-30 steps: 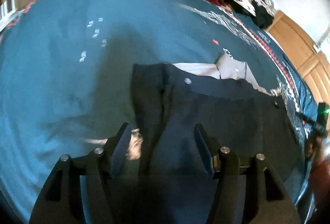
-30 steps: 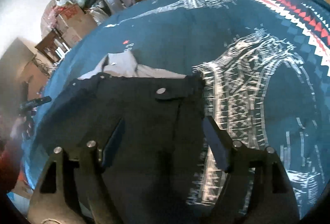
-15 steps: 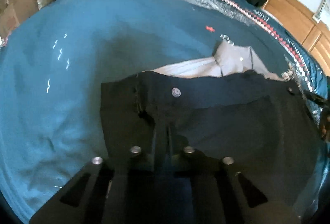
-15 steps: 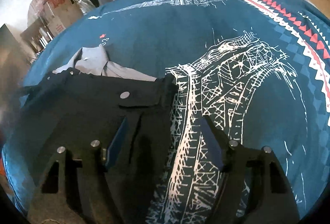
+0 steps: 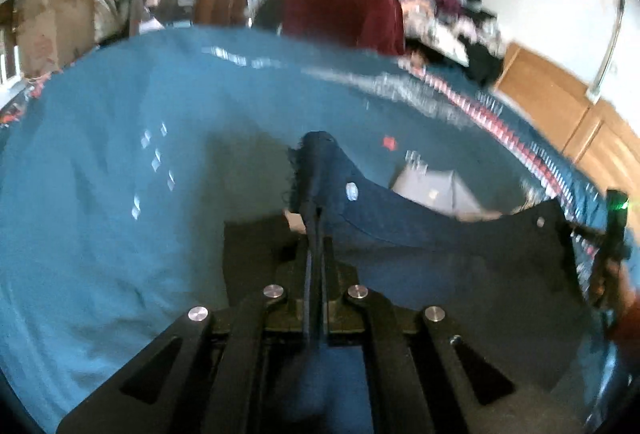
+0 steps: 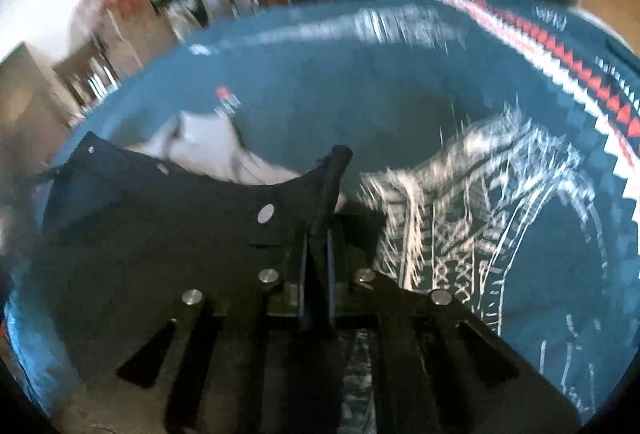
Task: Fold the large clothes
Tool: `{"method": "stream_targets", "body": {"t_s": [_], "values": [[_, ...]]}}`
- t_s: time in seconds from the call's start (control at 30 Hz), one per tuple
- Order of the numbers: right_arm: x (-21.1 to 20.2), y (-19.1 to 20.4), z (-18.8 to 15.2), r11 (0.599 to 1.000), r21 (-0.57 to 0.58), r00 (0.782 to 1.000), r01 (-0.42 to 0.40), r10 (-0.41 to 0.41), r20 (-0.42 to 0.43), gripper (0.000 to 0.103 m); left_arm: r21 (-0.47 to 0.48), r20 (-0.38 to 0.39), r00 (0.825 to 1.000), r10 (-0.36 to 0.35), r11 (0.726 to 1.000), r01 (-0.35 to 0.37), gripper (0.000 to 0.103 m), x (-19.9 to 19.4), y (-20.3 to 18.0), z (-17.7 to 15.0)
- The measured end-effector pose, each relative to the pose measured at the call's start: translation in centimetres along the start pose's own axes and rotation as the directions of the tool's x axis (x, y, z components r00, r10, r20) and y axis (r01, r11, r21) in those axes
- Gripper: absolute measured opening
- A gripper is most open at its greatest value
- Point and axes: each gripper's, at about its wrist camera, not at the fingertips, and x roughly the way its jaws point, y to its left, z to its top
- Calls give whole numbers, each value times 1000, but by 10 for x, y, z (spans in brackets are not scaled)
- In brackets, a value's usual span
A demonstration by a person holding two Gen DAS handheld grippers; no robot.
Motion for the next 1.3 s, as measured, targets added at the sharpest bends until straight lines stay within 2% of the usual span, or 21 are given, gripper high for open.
{"method": "stream_targets", "body": {"t_s": [0.07, 0.13, 0.2, 0.23, 0.33, 0.37, 0.43, 0.47, 0.53, 0.57, 0.63, 0.7, 0.77, 0.87, 0.93, 0.97, 1.0, 1.07, 1.13, 1.23, 1.3], "values": [[7, -5, 8, 1000, 11, 1000, -22, 22, -2, 7, -15, -15, 1000, 3, 1000, -4, 2, 5, 6, 4], [34, -23, 11, 996, 76, 998, -42, 46, -50, 7, -27, -100, 993, 55, 998, -58, 6, 36, 20, -2], [76, -45, -1, 987, 156, 985, -33, 59, -165, 10, -10, -279, 950, 143, 988, -152, 12, 85, 36, -25], [97, -52, -13, 982, 184, 969, -31, 75, -233, 16, -26, -290, 948, 134, 989, -148, 12, 90, 40, -29], [72, -42, -12, 988, 155, 983, 19, 10, -185, 22, 40, -218, 954, 205, 979, -202, 10, 49, 20, -19], [49, -34, -11, 993, 115, 990, 20, -3, -143, 25, 70, -158, 972, 175, 984, -166, 10, 22, 2, -17], [-6, -8, -19, 998, 58, 999, 19, -17, -43, 28, 94, -92, 996, 18, 995, -9, 21, -19, -35, -24], [-26, 4, -29, 998, 52, 999, -27, 28, -15, 33, 127, -117, 989, -93, 986, 108, 34, -32, -61, -38], [-44, 31, -63, 992, 17, 990, -127, 127, -54, 34, 128, -205, 953, -221, 960, 250, 39, -31, -83, -68], [-45, 38, -81, 990, 9, 986, -144, 144, -86, 35, 109, -286, 929, -235, 955, 275, 39, -23, -87, -92], [-36, 41, -128, 991, 21, 970, -131, 133, -203, 34, 105, -363, 920, -148, 975, 198, 27, -16, -66, -127], [-47, 26, -156, 989, 66, 972, -133, 143, -188, 26, -44, -323, 927, -190, 982, 186, 10, -38, -18, -139], [-69, 6, -169, 989, 127, 978, -81, 104, -183, 21, -116, -268, 963, 14, 992, -47, 5, -75, 43, -142], [-98, -11, -181, 985, 169, 979, 17, 17, -201, 27, -306, -196, 974, 117, 936, -174, 2, -138, 112, -153], [-120, -3, -185, 984, 168, 981, 57, -24, -191, 29, -347, -158, 982, 101, 926, -152, 5, -165, 112, -159], [-133, 6, -185, 985, 158, 986, 69, -42, -163, 31, -363, -137, 989, 51, 927, -98, 9, -174, 102, -161], [-145, 15, -187, 984, 161, 989, 79, -58, -132, 33, -366, -116, 993, -9, 930, -34, 20, -179, 86, -163], [-156, 35, -190, 983, 160, 993, 85, -71, -92, 60, -386, -76, 991, -108, 920, 70, 42, -176, 59, -167], [-153, 56, -197, 985, 162, 995, 65, -51, -91, 65, -436, -76, 974, -215, 885, 162, 46, -155, 29, -173], [-134, 77, -200, 986, 165, 991, 22, 0, -135, 64, -438, -126, 966, -225, 886, 149, 47, -119, 1, -176], [-129, 85, -202, 987, 160, 989, 10, 14, -146, 64, -510, -120, 971, -208, 852, 120, 47, -100, 4, -182]]}}
